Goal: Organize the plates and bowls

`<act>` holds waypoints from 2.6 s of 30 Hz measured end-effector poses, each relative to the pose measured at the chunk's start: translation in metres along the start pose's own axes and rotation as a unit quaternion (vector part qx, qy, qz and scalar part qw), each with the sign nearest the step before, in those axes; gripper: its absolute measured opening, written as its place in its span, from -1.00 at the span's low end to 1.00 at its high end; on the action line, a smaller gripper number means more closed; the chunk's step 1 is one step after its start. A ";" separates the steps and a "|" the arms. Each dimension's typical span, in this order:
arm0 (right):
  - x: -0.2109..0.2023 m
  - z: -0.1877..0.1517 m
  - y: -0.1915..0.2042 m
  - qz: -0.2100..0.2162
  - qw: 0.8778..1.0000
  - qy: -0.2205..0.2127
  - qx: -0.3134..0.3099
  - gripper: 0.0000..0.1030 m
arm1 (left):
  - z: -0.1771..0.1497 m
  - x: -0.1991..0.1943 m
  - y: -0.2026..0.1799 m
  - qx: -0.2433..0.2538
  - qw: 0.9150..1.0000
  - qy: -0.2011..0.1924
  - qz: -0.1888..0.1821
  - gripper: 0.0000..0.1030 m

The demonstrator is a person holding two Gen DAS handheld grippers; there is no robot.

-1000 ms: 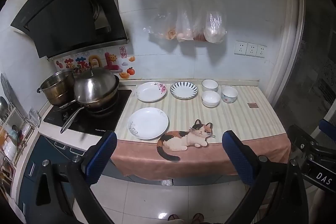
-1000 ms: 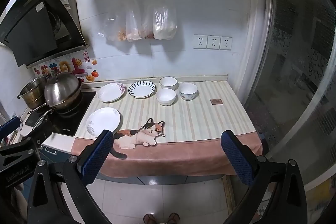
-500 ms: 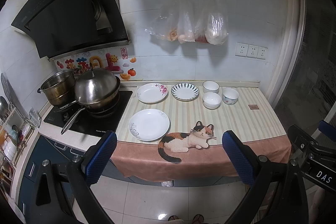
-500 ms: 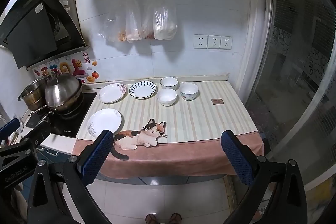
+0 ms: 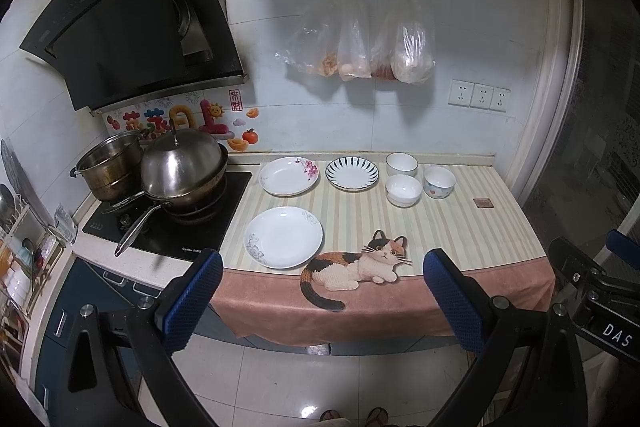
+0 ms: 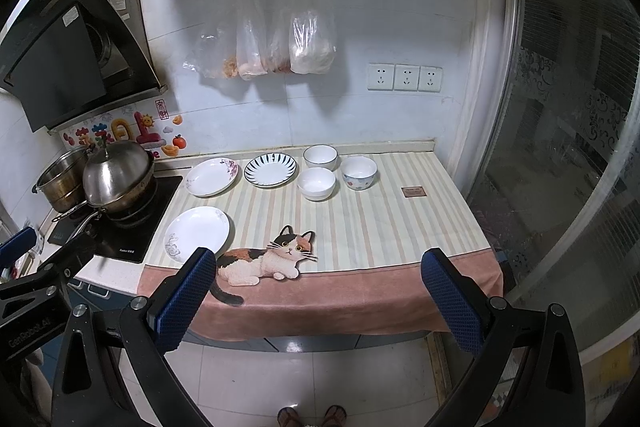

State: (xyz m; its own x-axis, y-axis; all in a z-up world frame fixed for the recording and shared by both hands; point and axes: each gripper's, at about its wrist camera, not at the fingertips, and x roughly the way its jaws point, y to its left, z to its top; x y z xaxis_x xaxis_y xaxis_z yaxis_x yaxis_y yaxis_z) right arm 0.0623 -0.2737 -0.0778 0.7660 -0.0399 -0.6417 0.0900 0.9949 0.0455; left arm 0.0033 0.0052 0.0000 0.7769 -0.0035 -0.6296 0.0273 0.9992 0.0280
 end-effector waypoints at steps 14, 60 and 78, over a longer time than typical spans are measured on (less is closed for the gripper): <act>0.001 0.000 0.000 0.000 1.000 -0.002 0.000 1.00 | 0.001 0.003 0.002 0.001 1.000 -0.001 0.001 1.00; 0.021 0.009 0.015 0.004 1.000 0.001 0.001 1.00 | 0.009 0.017 0.009 0.001 1.000 0.003 0.001 1.00; 0.294 0.007 0.113 0.132 0.976 0.168 -0.030 1.00 | -0.011 0.267 0.131 -0.056 0.985 0.130 0.099 1.00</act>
State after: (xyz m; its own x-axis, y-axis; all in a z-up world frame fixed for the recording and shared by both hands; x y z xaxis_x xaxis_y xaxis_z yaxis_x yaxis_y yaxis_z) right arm 0.3019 -0.1738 -0.2559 0.5038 0.2416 -0.8294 -0.1280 0.9704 0.2049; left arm 0.2078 0.1353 -0.1729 0.5720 0.1878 -0.7985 -0.1897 0.9773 0.0939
